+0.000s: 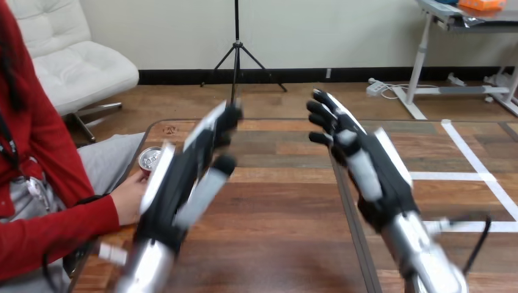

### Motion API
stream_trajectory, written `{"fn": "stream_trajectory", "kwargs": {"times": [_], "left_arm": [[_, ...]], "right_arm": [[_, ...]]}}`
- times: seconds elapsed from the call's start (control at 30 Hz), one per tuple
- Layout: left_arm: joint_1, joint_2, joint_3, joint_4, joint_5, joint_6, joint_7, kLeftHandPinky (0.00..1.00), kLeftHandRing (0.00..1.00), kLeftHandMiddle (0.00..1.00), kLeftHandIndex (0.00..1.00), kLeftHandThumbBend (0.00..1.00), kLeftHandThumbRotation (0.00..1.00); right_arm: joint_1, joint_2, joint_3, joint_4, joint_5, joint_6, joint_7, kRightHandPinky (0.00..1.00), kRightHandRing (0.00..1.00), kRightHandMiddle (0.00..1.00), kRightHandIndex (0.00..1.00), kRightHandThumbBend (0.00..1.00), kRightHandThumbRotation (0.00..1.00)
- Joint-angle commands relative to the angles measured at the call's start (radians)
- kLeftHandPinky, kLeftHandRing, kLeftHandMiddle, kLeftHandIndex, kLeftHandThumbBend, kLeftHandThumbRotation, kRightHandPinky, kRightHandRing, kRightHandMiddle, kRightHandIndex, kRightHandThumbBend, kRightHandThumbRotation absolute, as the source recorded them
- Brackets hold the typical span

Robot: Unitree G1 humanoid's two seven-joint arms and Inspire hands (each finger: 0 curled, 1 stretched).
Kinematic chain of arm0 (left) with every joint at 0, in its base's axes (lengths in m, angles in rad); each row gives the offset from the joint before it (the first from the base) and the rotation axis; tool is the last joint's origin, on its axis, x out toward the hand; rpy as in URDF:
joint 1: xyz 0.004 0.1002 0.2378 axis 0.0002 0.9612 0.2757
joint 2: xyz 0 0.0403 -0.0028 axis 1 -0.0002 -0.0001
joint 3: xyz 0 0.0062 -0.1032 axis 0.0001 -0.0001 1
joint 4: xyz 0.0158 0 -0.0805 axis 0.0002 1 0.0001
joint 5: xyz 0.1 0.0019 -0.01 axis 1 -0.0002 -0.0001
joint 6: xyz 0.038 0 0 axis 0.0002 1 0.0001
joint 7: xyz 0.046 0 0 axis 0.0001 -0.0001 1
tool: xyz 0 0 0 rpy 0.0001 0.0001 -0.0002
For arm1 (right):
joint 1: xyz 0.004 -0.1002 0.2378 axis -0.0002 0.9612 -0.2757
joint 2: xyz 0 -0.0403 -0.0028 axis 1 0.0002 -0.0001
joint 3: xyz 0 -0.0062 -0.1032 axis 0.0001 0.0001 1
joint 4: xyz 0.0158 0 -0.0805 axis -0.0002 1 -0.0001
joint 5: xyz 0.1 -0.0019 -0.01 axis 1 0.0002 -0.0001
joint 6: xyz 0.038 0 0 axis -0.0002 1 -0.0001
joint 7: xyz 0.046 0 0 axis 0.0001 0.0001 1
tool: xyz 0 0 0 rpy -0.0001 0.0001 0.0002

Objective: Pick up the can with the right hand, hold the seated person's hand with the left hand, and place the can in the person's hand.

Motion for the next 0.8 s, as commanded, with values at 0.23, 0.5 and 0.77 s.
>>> {"fn": "stream_trajectory", "kwargs": {"times": [0.23,0.5,0.77], "left_arm": [[0.113,0.008,0.061,-0.113,-0.107,-0.061,-0.068,0.92,0.91,0.86,0.9,0.8,0.95],[0.138,0.008,0.101,-0.094,-0.098,-0.113,-0.08,0.85,0.86,0.84,0.87,0.78,0.93],[0.145,-0.007,0.129,-0.082,-0.094,-0.135,-0.082,0.77,0.82,0.83,0.84,0.74,0.94]], "right_arm": [[0.123,0.038,-0.025,-0.144,0.135,-0.016,0.066,0.99,0.97,0.95,0.97,1.0,1.0],[0.196,0.07,-0.032,-0.172,0.186,-0.01,0.085,1.0,0.95,0.95,0.96,1.0,1.0],[0.25,0.1,-0.03,-0.208,0.22,0.009,0.08,1.0,0.93,0.94,0.94,1.0,1.0]]}}
